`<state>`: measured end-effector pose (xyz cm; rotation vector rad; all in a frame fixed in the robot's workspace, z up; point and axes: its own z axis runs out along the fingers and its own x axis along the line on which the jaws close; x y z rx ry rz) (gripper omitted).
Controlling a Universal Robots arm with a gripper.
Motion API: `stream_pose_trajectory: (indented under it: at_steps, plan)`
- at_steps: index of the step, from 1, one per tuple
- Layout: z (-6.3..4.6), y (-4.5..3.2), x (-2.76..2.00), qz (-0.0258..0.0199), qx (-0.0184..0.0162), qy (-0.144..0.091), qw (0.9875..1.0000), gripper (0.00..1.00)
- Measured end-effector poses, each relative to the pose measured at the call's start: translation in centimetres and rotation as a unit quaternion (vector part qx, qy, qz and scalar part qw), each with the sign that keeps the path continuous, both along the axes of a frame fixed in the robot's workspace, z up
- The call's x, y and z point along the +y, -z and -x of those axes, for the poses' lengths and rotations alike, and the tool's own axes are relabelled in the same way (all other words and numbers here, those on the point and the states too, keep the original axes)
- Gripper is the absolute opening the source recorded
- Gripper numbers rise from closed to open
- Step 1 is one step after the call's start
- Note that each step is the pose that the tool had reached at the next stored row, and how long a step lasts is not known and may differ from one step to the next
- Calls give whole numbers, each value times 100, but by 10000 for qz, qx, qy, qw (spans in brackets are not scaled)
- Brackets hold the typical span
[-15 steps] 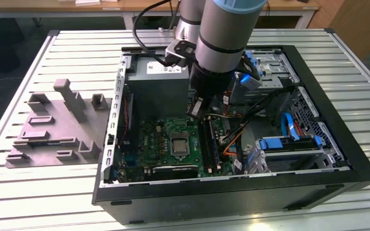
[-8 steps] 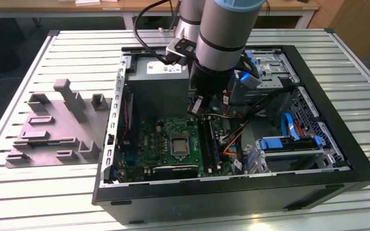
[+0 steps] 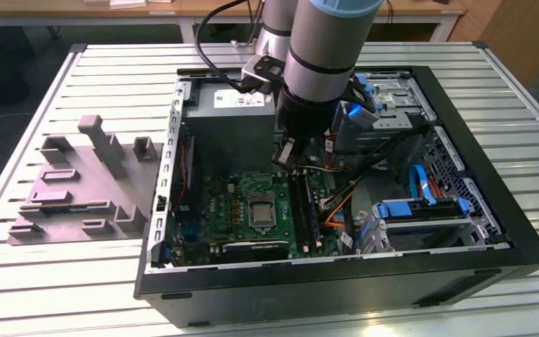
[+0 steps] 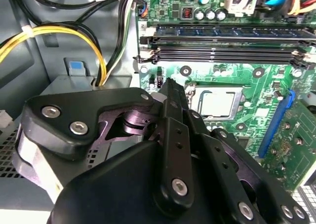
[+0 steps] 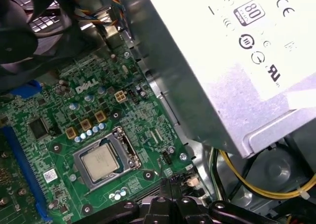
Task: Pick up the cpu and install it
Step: 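Install the first cpu locking lever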
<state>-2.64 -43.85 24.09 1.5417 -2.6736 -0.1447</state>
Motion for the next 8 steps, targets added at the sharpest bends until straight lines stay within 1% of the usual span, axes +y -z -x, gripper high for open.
stream_pose_trajectory:
  at_steps: [3, 8]
  plan:
    - [14, 10, 21, -1, -3, -2, 10000, 11]
    - [36, 22, 33, 0, -7, -59, 10000, 11]
